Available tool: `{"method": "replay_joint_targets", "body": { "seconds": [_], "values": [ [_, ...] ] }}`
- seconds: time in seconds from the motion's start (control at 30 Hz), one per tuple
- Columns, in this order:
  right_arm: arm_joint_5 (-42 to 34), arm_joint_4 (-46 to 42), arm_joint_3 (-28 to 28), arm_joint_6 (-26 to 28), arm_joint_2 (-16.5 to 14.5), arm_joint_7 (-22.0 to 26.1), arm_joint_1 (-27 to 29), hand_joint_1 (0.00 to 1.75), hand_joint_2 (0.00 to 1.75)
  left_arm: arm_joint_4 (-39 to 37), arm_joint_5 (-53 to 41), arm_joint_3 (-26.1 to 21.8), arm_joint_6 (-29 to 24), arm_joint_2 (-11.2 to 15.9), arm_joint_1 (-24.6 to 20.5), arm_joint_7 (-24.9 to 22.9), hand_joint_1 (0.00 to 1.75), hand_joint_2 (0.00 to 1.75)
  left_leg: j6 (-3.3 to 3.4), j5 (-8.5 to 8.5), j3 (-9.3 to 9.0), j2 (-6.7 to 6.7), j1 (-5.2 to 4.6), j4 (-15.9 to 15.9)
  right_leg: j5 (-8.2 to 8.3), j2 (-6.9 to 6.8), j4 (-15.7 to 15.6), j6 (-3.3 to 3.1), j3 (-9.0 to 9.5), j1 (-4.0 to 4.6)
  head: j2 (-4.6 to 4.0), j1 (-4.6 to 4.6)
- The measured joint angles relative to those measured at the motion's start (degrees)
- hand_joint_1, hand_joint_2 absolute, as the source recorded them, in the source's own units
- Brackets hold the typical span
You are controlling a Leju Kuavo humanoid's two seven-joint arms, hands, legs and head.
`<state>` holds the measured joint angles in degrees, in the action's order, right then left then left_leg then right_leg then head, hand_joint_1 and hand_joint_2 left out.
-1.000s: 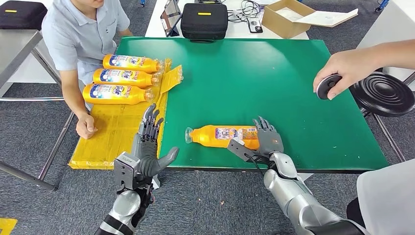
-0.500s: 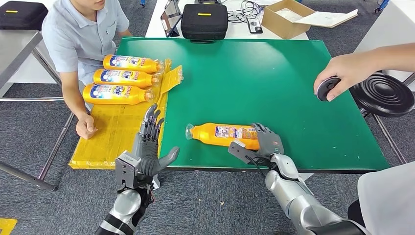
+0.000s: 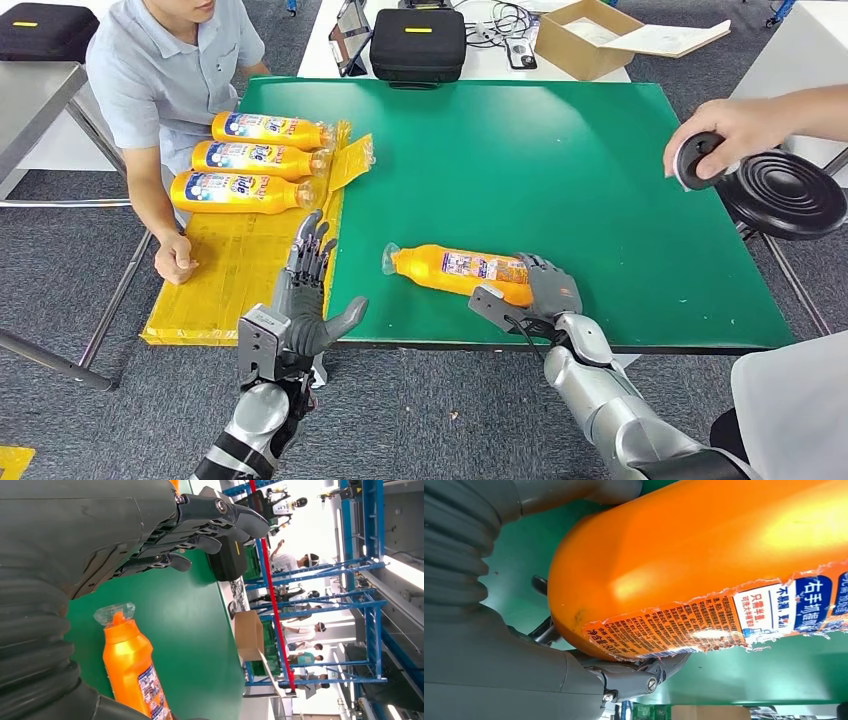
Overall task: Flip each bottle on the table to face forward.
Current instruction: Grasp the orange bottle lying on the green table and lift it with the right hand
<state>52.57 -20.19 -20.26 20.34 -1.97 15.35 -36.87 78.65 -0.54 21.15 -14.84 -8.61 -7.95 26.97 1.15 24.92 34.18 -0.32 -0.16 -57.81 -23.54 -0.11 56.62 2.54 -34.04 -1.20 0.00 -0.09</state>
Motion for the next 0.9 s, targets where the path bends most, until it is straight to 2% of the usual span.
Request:
{"method": "replay_joint_targets", "body": {
  "seconds": [0.13, 0.23, 0.33, 0.43, 0.67, 0.9],
  "values": [
    [-3.0, 0.0, 0.8, -0.8, 0.0, 2.3, 0.0, 1.75, 1.75, -0.1, 0.5, -0.2, -0.3, 0.0, -0.1, 0.4, 0.0, 1.75, 0.0, 0.0, -0.04, 0.0, 0.0, 0.0, 0.0, 0.0, 0.0, 0.0, 0.05, 0.0, 0.0, 0.01],
    [-10.3, 0.0, 3.8, -1.7, -0.3, 9.2, 0.6, 1.75, 1.75, -0.1, 1.4, -1.0, -2.3, -0.2, 0.1, 1.8, 0.0, 1.75, 0.0, 0.01, -0.03, 0.01, 0.0, 0.0, 0.0, 0.0, 0.0, 0.0, 0.07, 0.0, 0.0, 0.02],
    [-16.6, -0.7, 7.9, -1.5, -1.5, 16.9, 2.1, 1.75, 1.75, 0.3, 2.1, -2.6, -7.2, -1.0, 0.6, 4.4, 0.0, 1.75, 0.01, 0.03, 0.0, 0.05, 0.0, 0.0, 0.0, 0.03, 0.0, 0.0, 0.02, 0.01, 0.0, 0.01],
    [-20.9, -2.4, 11.1, -1.6, -3.3, 21.5, 3.8, 1.75, 1.75, 1.4, 3.0, -4.4, -11.4, -1.9, 1.2, 6.5, 0.0, 1.75, -0.01, 0.02, 0.08, -0.02, 0.01, 0.0, -0.01, 0.01, 0.0, 0.0, -0.05, 0.04, 0.0, 0.0],
    [-27.5, -8.7, 14.6, -2.2, -5.9, 24.5, 7.0, 1.75, 1.75, 3.8, 6.1, -7.2, -12.4, -2.5, 2.8, 6.3, 0.0, 1.75, -0.02, 0.01, 0.2, -0.04, 0.06, 0.0, -0.02, 0.01, 0.0, -0.01, -0.15, 0.04, 0.0, 0.01],
    [-28.9, -12.7, 14.9, -2.3, -6.6, 24.6, 8.8, 1.75, 1.75, 4.3, 6.7, -8.0, -11.4, -2.5, 3.8, 5.7, 0.0, 1.75, -0.01, 0.02, 0.23, -0.05, 0.01, 0.0, -0.02, 0.0, 0.0, -0.01, -0.17, 0.0, 0.0, 0.01]
  ]
}}
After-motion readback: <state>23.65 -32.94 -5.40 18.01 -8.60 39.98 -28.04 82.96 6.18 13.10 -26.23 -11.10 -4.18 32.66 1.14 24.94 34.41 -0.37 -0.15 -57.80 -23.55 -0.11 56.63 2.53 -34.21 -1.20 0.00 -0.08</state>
